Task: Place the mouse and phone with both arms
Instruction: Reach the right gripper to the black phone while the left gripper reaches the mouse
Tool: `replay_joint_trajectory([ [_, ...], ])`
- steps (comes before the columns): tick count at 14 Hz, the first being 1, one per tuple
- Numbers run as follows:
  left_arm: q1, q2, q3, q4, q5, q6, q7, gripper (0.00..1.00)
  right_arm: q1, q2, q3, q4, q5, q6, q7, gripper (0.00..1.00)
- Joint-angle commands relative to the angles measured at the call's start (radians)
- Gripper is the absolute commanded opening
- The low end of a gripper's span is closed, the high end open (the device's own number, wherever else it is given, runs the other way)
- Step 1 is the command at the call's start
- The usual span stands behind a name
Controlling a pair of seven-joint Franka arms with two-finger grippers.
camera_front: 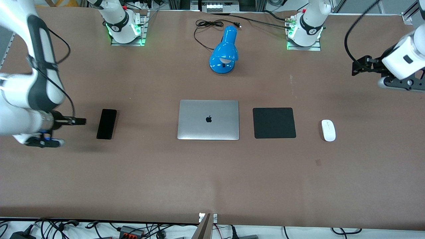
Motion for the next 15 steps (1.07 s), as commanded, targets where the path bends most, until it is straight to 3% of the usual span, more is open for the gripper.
replay_joint_trajectory([
  [1, 0.033, 0.093, 0.003, 0.039, -0.012, -0.021, 0.012, 1.0, 0.035, 0.007, 0.001, -0.106, 0.014, 0.126, 0.146, 1.0],
  [3, 0.047, 0.113, 0.002, 0.024, 0.0, -0.02, 0.012, 1.0, 0.054, 0.027, 0.001, -0.18, 0.014, 0.243, 0.202, 1.0],
  [5, 0.064, 0.194, 0.002, 0.017, 0.0, -0.009, 0.013, 1.0, 0.054, 0.027, 0.001, -0.257, 0.013, 0.335, 0.2, 1.0],
  [7, 0.092, 0.273, 0.0, 0.002, -0.002, 0.112, 0.015, 1.0, 0.058, 0.017, 0.001, -0.353, 0.006, 0.475, 0.183, 1.0],
  [9, 0.095, 0.296, 0.0, -0.109, -0.002, 0.337, 0.015, 1.0, 0.075, 0.017, -0.001, -0.395, 0.003, 0.541, 0.17, 1.0],
  [13, 0.101, 0.313, -0.006, -0.383, 0.0, 0.877, 0.015, 1.0, 0.081, 0.007, -0.001, -0.403, 0.003, 0.527, 0.16, 1.0],
  [15, 0.125, 0.372, -0.006, -0.406, 0.0, 1.015, 0.015, 1.0, 0.081, -0.002, -0.001, -0.416, 0.003, 0.526, 0.145, 1.0],
])
